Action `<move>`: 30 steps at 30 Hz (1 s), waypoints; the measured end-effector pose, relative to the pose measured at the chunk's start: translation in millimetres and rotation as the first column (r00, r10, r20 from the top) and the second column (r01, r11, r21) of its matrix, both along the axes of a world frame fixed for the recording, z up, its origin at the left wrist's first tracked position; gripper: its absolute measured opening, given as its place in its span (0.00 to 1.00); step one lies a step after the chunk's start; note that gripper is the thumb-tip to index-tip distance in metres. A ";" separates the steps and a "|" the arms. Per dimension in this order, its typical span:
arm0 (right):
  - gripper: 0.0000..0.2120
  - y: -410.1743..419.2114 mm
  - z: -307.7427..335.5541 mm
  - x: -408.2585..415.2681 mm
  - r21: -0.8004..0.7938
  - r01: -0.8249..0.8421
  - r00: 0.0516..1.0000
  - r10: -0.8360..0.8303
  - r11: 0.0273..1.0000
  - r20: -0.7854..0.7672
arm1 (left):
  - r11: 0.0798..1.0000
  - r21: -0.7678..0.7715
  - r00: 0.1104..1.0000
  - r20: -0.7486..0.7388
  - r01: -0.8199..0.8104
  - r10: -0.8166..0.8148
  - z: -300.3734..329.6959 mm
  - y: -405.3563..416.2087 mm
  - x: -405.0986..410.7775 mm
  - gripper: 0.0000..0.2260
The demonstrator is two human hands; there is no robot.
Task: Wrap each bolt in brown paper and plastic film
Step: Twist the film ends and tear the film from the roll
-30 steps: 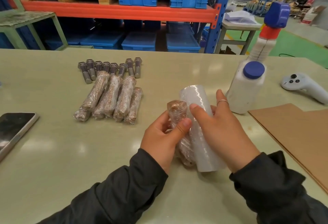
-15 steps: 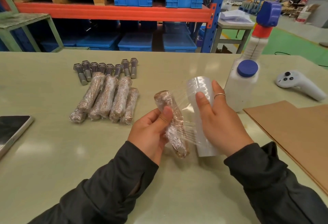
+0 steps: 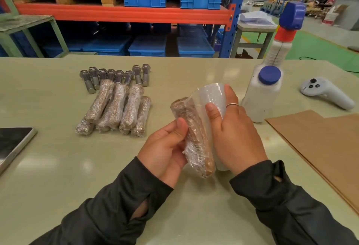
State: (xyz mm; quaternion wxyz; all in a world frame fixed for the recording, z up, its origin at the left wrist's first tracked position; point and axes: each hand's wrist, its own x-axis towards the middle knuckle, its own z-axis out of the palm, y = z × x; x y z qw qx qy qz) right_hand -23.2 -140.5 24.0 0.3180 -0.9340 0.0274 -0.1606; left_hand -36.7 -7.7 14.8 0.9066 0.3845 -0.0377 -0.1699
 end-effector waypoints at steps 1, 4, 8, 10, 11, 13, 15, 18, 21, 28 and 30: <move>0.31 -0.3 0.0 0.0 0.015 0.008 1.000 -0.008 1.000 0.004 | 1.000 -0.008 1.000 -0.024 -0.006 0.006 -0.5 -1.4 1.0 0.15; 0.32 -2.4 -1.1 0.6 0.040 0.018 1.000 -0.019 0.999 0.012 | 1.000 -0.025 0.995 -0.097 -0.019 0.017 -1.2 -5.7 1.9 0.18; 0.36 -6.3 -2.9 0.9 0.157 0.009 1.000 -0.005 0.988 -0.022 | 0.993 -0.116 0.985 -0.167 0.013 -0.032 -2.0 -6.1 2.2 0.13; 0.39 -9.7 -3.7 1.9 0.230 0.011 0.999 -0.002 0.973 -0.038 | 0.986 -0.164 0.976 -0.206 0.039 -0.073 -0.8 -4.9 3.2 0.14; 0.40 -10.6 -4.1 2.5 0.256 0.009 0.999 0.004 0.967 -0.048 | 0.984 -0.174 0.975 -0.212 0.033 -0.070 -0.3 -4.5 3.4 0.16; 0.42 -10.4 -4.8 3.0 0.287 -0.005 0.998 0.025 0.958 -0.065 | 0.988 -0.157 0.981 -0.189 0.008 -0.038 0.6 -4.3 2.5 0.19; 0.43 -8.8 -4.7 2.7 0.307 -0.024 0.996 0.049 0.951 -0.073 | 0.993 -0.115 0.991 -0.136 -0.017 0.001 -0.9 -6.2 0.7 0.18; 0.44 -7.7 -2.9 1.0 0.334 -0.041 0.994 0.071 0.942 -0.080 | 0.996 -0.076 0.994 -0.102 -0.053 0.045 -4.0 -7.1 1.0 0.24; 0.34 -9.3 -2.4 0.4 0.360 -0.076 0.994 0.100 0.930 -0.049 | 0.995 -0.022 0.988 -0.125 -0.095 0.091 -4.7 -5.5 3.1 0.25; 0.33 -10.8 1.7 3.2 0.124 -0.011 1.000 0.010 0.992 0.009 | 0.995 0.073 0.988 -0.130 -0.069 0.078 -4.4 -5.8 2.1 0.15; 0.34 -9.5 2.6 3.5 0.029 0.032 0.999 -0.033 0.999 0.043 | 0.994 0.089 0.994 -0.089 -0.062 0.070 -1.7 -5.9 1.2 0.14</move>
